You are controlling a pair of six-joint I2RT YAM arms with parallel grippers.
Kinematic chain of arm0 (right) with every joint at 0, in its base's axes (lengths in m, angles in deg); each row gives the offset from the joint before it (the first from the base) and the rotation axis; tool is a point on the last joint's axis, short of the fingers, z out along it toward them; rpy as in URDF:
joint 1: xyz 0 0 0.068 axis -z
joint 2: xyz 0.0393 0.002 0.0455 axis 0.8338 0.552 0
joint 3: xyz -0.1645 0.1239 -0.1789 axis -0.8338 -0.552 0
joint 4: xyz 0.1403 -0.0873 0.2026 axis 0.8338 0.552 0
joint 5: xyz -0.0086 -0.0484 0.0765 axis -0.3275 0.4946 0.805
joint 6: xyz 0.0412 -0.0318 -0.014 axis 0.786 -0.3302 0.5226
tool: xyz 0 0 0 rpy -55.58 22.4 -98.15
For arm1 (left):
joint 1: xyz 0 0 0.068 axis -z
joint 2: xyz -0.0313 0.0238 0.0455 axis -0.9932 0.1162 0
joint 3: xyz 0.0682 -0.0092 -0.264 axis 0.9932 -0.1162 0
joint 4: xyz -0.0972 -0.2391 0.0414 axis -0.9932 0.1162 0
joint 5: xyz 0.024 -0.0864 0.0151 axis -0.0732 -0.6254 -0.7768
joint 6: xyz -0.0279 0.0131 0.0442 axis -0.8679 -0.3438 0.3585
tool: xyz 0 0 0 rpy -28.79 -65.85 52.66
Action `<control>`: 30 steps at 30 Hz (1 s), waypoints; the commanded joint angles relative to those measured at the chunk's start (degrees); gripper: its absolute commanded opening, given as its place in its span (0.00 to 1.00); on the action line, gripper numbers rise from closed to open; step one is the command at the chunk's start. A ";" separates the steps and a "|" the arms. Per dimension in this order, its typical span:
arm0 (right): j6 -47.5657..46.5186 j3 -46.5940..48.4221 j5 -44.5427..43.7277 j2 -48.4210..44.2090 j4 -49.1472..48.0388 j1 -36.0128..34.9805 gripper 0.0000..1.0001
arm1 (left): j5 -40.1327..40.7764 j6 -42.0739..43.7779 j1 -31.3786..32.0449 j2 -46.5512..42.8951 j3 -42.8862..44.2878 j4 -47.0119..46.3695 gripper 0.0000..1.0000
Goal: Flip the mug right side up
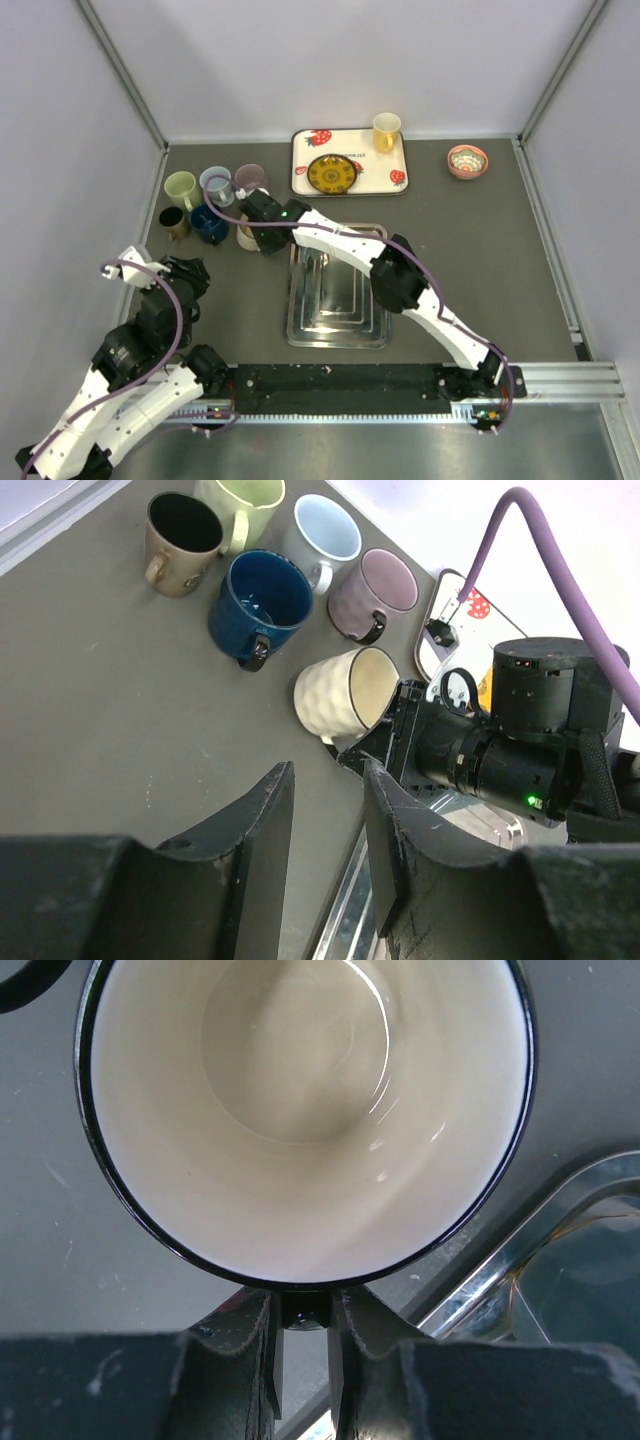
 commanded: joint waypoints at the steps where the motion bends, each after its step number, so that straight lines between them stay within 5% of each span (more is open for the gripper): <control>1: 0.97 3.95 -0.68 0.45 -4.94 -0.12 0.00 | -0.32 0.35 0.03 -0.23 -0.99 -1.20 0.39; 30: 2.29 3.87 -1.47 0.19 -7.05 -0.12 0.36 | -0.59 0.61 0.12 -1.64 -2.05 -0.94 0.39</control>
